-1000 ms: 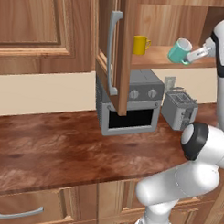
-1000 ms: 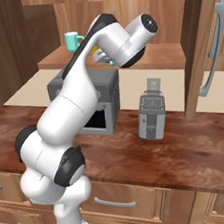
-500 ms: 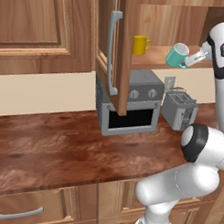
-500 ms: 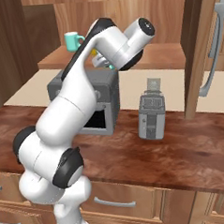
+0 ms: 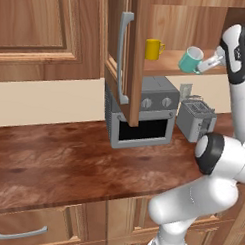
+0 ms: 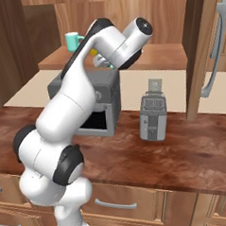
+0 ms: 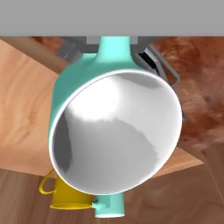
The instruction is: Pick the mug on the counter and place it in the cabinet with the handle facing the right, like the mugs already inside.
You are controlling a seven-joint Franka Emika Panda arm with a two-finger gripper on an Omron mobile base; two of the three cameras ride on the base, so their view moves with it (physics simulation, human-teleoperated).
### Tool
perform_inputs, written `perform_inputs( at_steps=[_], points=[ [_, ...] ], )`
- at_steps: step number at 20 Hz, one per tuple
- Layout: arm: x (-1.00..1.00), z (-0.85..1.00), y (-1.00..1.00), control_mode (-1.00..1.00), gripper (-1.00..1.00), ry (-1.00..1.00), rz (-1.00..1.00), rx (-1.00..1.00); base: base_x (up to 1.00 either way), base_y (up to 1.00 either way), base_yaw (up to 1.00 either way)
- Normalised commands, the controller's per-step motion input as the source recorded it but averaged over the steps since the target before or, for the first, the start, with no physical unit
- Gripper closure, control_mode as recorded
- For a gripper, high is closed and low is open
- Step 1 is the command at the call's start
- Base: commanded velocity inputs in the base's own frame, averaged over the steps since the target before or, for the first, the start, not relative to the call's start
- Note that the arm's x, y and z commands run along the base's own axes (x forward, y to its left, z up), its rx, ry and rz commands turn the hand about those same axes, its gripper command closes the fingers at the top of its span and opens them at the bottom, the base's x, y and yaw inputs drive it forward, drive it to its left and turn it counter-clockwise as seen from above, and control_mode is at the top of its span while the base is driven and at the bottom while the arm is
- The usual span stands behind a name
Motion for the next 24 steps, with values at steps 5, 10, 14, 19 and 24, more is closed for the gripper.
perform_inputs(
  at_steps=[5,10,14,19,24],
  points=[
    [0.49,-0.05,0.0,-1.0,1.0,0.0,0.0,0.0,0.0,0.0,0.0],
    [0.46,-0.08,0.0,-1.0,1.0,0.0,0.0,0.0,0.0,0.0,0.0],
    [0.45,-0.08,0.0,-1.0,1.0,0.0,0.0,0.0,0.0,0.0,0.0],
    [0.36,-0.17,0.0,-1.0,1.0,0.0,0.01,0.0,0.0,0.0,0.0],
    [0.19,-0.16,0.0,-1.0,1.0,0.0,0.07,0.0,0.0,0.0,0.0]
  ],
)
